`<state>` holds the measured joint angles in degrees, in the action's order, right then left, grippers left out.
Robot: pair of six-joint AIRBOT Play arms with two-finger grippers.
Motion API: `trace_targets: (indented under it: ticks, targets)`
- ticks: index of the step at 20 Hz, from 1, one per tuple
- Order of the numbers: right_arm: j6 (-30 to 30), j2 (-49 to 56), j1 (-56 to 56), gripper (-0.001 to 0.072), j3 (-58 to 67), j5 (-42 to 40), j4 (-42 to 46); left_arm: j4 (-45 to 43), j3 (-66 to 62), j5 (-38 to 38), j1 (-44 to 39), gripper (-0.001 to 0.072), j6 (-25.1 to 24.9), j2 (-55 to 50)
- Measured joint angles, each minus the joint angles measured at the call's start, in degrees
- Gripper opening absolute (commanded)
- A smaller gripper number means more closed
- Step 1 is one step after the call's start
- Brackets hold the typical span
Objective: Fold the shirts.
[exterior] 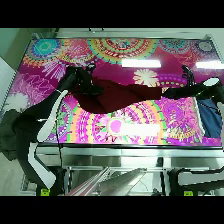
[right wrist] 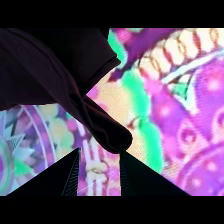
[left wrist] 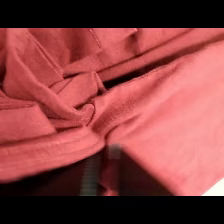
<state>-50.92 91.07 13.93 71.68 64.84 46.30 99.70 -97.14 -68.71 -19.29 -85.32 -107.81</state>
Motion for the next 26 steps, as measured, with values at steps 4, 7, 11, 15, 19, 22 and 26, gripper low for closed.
trace_targets:
  ticks: [4, 7, 11, 15, 19, 22, 26]
  targets:
    - [-0.02, 0.0, 0.0, 0.0291, 0.0, 0.02, 0.0, -1.18, -4.92, -1.33, -0.61, 0.0017, -0.66, 0.13]
    - [-0.02, 0.0, 0.0, 0.0291, 0.0, 0.11, 0.0, -0.46, -11.04, -4.72, -0.59, 0.0017, -1.46, 2.01]
    - [-0.04, 0.0, 0.24, 0.0292, 0.0, 1.44, 0.0, 1.38, -15.63, -12.85, -0.59, 0.0017, -2.8, 8.46]
    - [-0.07, 0.0, 0.96, 0.0291, 0.0, 4.79, 0.02, 1.92, -7.45, -17.42, -0.85, 0.0017, -2.67, 18.34]
    - [-0.24, 0.0, 1.2, 0.0291, -0.04, 8.59, -0.04, 2.29, 14.19, -12.24, -2.43, 0.0024, -0.37, 29.53]
    - [-0.44, 0.0, 1.25, 0.0305, -0.04, 9.75, -0.24, 2.36, 28.81, -6.73, -3.67, 0.0704, 3.45, 35.95]
    - [-0.7, 0.0, 1.07, 0.0498, -0.04, 8.35, -0.81, 2.32, 38.23, -1.95, -2.19, 0.0703, 6.88, 42.14]
